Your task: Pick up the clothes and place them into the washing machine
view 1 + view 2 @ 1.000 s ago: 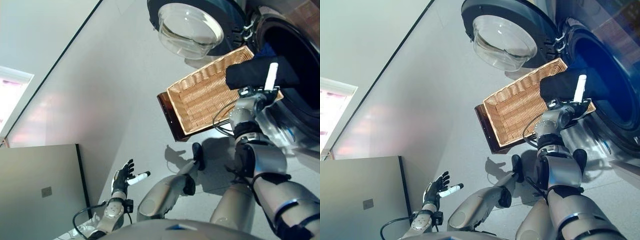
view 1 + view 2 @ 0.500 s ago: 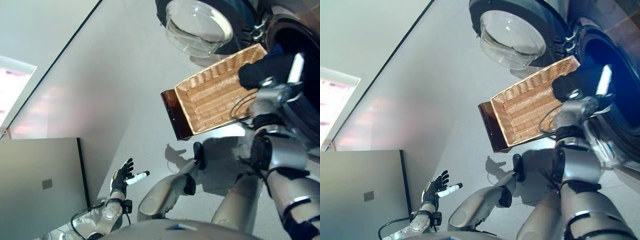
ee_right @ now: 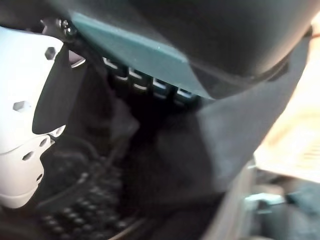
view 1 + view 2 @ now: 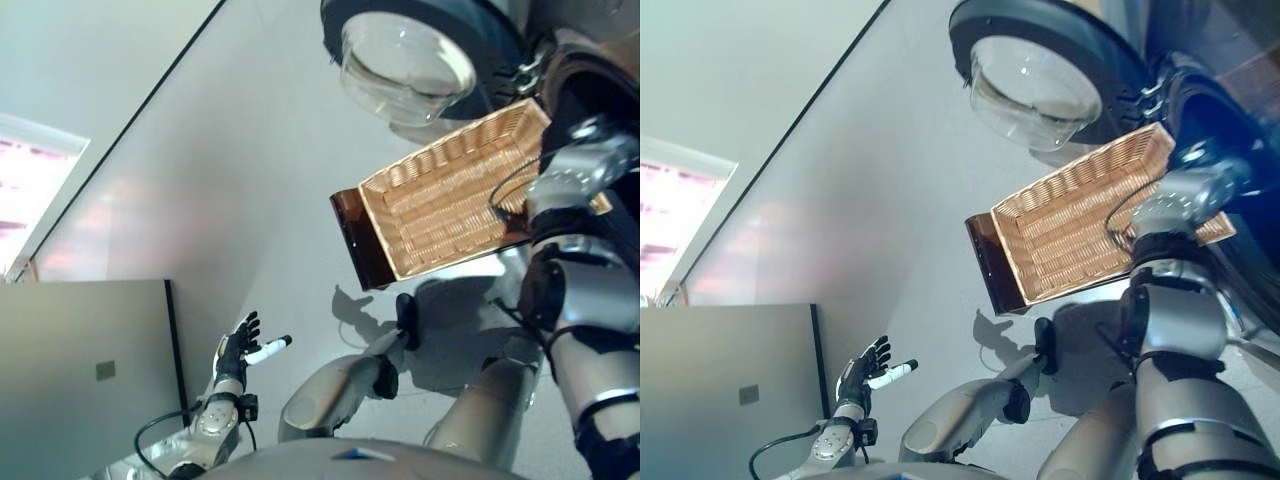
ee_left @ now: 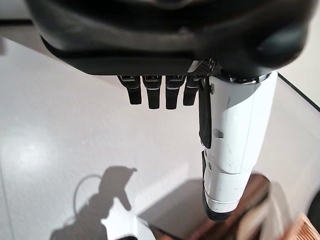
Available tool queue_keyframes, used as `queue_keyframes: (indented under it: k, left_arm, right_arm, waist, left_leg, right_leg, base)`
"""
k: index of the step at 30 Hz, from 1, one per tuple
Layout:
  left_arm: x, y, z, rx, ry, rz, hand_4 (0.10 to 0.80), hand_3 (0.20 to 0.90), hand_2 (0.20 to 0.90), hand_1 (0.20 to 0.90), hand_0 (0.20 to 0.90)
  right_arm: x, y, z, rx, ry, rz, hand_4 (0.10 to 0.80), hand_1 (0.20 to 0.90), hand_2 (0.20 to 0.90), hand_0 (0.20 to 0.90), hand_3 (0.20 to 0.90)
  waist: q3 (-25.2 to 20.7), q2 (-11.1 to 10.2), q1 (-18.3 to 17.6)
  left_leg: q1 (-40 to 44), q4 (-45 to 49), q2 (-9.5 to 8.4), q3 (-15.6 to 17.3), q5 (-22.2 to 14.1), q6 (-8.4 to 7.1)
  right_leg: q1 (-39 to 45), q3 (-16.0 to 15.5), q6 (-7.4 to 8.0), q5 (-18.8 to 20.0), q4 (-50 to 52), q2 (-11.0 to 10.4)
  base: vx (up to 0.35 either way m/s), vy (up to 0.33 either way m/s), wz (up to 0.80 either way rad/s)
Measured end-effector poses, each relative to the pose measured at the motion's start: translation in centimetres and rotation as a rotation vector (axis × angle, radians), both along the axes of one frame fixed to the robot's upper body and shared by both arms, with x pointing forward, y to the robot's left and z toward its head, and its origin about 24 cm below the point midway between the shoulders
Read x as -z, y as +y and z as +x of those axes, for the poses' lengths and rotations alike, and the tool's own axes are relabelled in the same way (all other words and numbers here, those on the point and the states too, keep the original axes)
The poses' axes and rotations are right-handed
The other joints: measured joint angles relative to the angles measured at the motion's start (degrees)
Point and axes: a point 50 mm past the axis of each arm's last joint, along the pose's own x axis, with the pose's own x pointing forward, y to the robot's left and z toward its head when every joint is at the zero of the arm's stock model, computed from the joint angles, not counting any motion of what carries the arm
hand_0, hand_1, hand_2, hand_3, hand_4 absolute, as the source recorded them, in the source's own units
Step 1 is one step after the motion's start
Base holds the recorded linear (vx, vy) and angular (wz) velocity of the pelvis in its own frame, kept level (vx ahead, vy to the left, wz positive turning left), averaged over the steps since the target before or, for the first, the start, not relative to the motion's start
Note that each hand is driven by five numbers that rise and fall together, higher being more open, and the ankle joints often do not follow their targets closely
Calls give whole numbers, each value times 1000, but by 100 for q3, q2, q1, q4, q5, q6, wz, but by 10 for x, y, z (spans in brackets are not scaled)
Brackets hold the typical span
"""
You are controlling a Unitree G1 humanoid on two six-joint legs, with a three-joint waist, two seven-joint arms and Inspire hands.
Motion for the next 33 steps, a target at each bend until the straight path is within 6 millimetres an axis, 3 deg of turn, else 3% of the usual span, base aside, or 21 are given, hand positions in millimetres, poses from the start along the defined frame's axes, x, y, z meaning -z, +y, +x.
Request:
queue_keyframes:
  k: [2,6,9,13,17,22,30,33]
  left_arm:
    - [0,-2,1,7,-2,-1,800,900,900,900,900]
    - [3,-6,-3,41,20,12,800,900,900,900,900]
    - [9,-9,-13,57,67,21,800,900,900,900,900]
    - [18,-11,-25,61,132,32,800,900,900,900,900]
    - [26,-9,-41,55,202,41,800,900,900,900,900]
    - [27,-7,-44,44,216,39,800,900,900,900,900]
    - [29,-4,-47,39,228,40,800,900,900,900,900]
    - [29,1,-48,40,234,55,800,900,900,900,900]
  right_arm:
    - [36,10,-2,-43,101,20,800,900,900,900,900]
    - [102,32,-15,-128,297,109,800,900,900,900,900]
    - [134,46,-27,-175,363,144,800,900,900,900,900]
    - [143,49,-31,-184,375,147,800,900,900,900,900]
    - [161,58,-40,-204,421,167,800,900,900,900,900]
    - [175,64,-49,-220,461,178,800,900,900,900,900]
    - [179,68,-51,-229,457,183,800,900,900,900,900]
    - [187,68,-57,-216,472,210,800,900,900,900,900]
  waist:
    - [-4,1,-86]
    - [-40,39,-76]
    - [-56,49,-71]
    - [-64,17,-86]
    - [-232,-309,-73]
    - [-292,-683,-86]
    - [-226,-810,-93]
    - [-139,-894,-105]
  left_leg:
    - [110,1,61,-30,-80,-61]
    - [107,23,110,-42,-137,-12]
    - [104,20,121,-76,-140,-6]
    - [126,167,129,-144,-128,-17]
    - [143,212,134,-149,-139,-3]
    - [315,255,150,-138,-170,35]
    - [210,687,148,-217,-331,245]
    - [175,961,29,-347,-424,358]
  right_leg:
    - [130,-67,-52,-38,25,44]
    - [105,-89,-57,-39,96,81]
    - [108,-107,-91,-60,145,85]
    - [276,-176,-117,-78,160,71]
    - [318,-210,-121,-84,137,69]
    - [506,-217,-122,-85,103,82]
    - [614,-234,-129,-103,197,60]
    - [528,-108,-17,-436,762,-42]
  base:
    - [-60,-15,0]
    - [-35,-8,-2]
    - [-11,-6,10]
    - [18,-9,15]
    - [8,-2,2]
    - [0,-1,-5]
    - [63,61,4]
    - [70,47,26]
